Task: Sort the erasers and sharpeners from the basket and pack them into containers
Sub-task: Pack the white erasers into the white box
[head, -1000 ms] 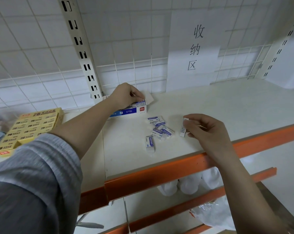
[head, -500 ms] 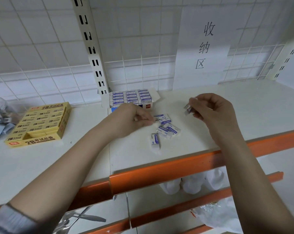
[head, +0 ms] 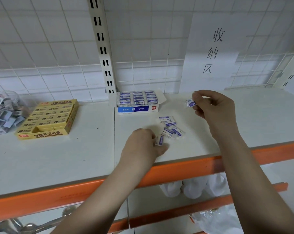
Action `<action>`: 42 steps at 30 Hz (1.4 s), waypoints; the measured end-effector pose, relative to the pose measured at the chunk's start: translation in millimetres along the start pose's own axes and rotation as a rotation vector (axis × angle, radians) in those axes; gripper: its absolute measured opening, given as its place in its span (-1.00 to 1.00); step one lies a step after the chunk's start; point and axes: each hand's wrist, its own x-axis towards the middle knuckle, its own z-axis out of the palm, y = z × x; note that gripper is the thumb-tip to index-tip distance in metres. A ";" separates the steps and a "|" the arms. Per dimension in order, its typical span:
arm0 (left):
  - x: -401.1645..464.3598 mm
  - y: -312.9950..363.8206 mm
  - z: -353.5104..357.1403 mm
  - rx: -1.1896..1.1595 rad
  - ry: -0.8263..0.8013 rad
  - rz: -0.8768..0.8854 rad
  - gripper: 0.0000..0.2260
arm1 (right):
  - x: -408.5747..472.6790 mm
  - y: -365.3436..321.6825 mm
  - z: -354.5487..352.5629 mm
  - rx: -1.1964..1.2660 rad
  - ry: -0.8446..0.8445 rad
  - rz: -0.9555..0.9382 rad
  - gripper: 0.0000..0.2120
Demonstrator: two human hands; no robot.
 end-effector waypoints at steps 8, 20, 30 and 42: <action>-8.5 -17.5 -15.9 -0.001 0.052 -0.070 -0.79 | 9.0 4.5 13.9 0.028 -0.139 0.035 -0.94; -40.6 -60.8 -63.9 -0.156 0.374 -0.115 -0.95 | 32.5 1.6 98.4 -0.409 -0.516 -0.148 -0.85; -50.0 -77.7 -69.6 -0.163 0.416 -0.168 -0.91 | 39.3 30.1 143.7 -0.567 -0.619 -0.162 -0.75; -45.8 -83.9 -75.5 -0.187 0.437 -0.148 -0.91 | 47.8 30.0 155.7 -0.756 -0.614 -0.204 -0.81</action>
